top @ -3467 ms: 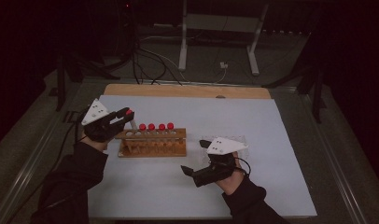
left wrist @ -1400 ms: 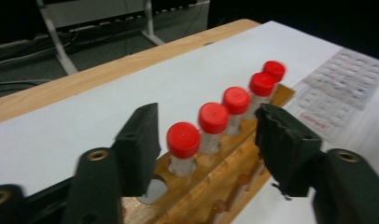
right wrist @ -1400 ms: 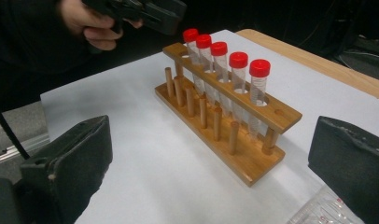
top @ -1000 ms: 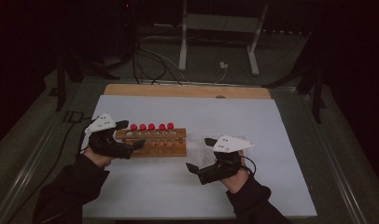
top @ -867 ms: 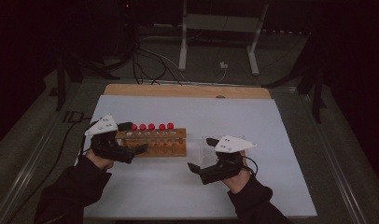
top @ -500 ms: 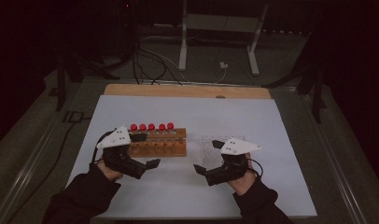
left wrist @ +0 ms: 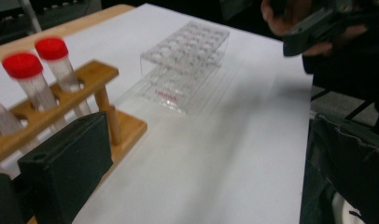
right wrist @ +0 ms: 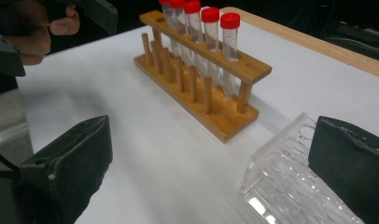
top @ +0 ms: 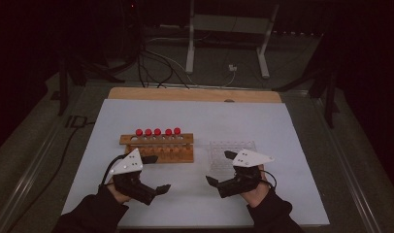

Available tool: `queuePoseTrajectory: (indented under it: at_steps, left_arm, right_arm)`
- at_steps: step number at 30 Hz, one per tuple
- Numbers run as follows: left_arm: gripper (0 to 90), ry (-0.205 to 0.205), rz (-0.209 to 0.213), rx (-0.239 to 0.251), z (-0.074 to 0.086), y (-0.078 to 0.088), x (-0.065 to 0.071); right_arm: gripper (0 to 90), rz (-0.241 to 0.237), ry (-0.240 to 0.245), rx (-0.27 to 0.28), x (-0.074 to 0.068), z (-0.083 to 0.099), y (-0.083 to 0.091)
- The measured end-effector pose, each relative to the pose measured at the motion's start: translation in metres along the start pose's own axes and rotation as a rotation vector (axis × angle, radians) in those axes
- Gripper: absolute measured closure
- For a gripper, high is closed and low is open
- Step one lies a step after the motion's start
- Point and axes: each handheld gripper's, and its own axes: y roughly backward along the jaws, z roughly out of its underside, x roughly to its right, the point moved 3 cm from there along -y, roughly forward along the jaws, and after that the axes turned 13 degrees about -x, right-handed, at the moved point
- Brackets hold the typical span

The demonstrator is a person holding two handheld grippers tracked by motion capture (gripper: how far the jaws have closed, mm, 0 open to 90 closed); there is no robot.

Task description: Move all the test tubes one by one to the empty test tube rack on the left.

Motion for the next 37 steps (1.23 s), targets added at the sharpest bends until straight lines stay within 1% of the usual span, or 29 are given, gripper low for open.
queuePoseTrajectory:
  at_steps: [3,6,8,10,13,15,17,19,20,21,22,25,30,37]
  left_arm:
    - [1.0,0.004,-0.006,-0.009,0.009,-0.003,0.000]
    - [1.0,-0.001,-0.038,-0.018,0.018,-0.006,0.001]
    - [1.0,0.007,-0.035,-0.022,0.023,-0.007,0.001]
    - [1.0,0.007,-0.044,-0.021,0.030,-0.008,0.001]
    - [1.0,-0.002,-0.040,-0.029,0.039,-0.011,0.000]
    - [1.0,-0.016,-0.039,-0.030,0.046,-0.013,0.000]
    - [1.0,-0.013,-0.046,-0.033,0.054,-0.016,0.000]
    - [1.0,-0.024,-0.076,-0.054,0.061,-0.019,-0.001]
    - [1.0,-0.019,-0.083,-0.057,0.064,-0.020,-0.003]
    - [1.0,-0.003,-0.082,-0.051,0.066,-0.021,-0.005]
    - [1.0,0.009,-0.082,-0.041,0.067,-0.022,-0.006]
    - [1.0,0.024,-0.099,-0.026,0.066,-0.023,-0.010]
    - [1.0,0.021,-0.106,-0.014,0.065,-0.020,-0.010]
    - [1.0,0.024,-0.090,-0.009,0.064,-0.020,-0.009]
  right_arm:
    - [0.0,0.001,0.008,-0.008,-0.001,0.003,-0.002]
    - [0.0,0.016,0.023,-0.011,-0.002,0.007,-0.002]
    - [0.0,0.022,0.025,-0.015,-0.001,0.010,-0.003]
    - [0.0,0.025,0.019,-0.020,0.001,0.014,-0.003]
    - [0.0,0.029,0.016,-0.023,0.003,0.017,-0.004]
    - [0.0,0.031,0.014,-0.022,0.004,0.018,-0.003]
    - [0.0,0.029,0.014,-0.021,0.004,0.018,-0.003]
    - [0.0,0.033,0.017,-0.021,0.004,0.018,-0.003]
    - [0.0,0.032,0.018,-0.022,0.005,0.018,-0.003]
    - [0.0,0.031,0.020,-0.022,0.005,0.018,-0.003]
    - [0.0,0.031,0.021,-0.022,0.005,0.018,-0.003]
    - [0.0,0.030,0.025,-0.026,0.004,0.018,-0.004]
    - [0.0,0.028,0.029,-0.024,0.004,0.017,-0.004]
    - [0.0,0.024,0.026,-0.024,0.004,0.018,-0.004]
